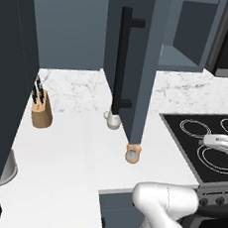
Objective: Put the shaker and condiment bottle from the counter next to their counterparts in the cabinet.
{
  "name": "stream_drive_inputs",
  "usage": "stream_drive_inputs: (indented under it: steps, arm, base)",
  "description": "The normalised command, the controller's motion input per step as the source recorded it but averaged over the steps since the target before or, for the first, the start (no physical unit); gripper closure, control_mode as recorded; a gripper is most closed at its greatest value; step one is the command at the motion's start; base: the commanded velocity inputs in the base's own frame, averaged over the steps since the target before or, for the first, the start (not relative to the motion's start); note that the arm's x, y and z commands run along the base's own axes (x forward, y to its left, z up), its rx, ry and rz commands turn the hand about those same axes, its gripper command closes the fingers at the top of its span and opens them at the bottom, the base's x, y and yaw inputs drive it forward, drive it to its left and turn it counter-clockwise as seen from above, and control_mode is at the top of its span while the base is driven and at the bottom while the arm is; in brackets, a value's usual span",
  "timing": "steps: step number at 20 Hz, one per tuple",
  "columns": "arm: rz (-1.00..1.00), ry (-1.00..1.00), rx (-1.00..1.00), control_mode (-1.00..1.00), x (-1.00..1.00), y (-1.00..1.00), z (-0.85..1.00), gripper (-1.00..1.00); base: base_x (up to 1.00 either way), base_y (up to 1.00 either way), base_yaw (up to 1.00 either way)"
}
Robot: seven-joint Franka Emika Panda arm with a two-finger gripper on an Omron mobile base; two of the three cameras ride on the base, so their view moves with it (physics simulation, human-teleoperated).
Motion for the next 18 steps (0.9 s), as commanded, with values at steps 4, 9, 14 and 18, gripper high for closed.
stream_drive_inputs:
  steps: [4, 9, 14, 18]
  arm:
    - [0.23, 0.01, 0.01, -1.0, 0.02, 0.51, -0.41, -1.0]
    - [0.19, -0.02, 0.0, -1.0, 0.09, 0.62, -0.4, -1.0]
    - [0.34, -0.33, 0.0, -1.0, 0.0, 0.54, -0.87, -1.0]
    - [0.45, -0.45, 0.0, -1.0, 0.1, 0.22, -0.57, -1.0]
  base:
    - [0.0, 0.0, 0.0]
    - [0.0, 0.0, 0.0]
    - [0.0, 0.0, 0.0]
    - [0.0, 0.0, 0.0]
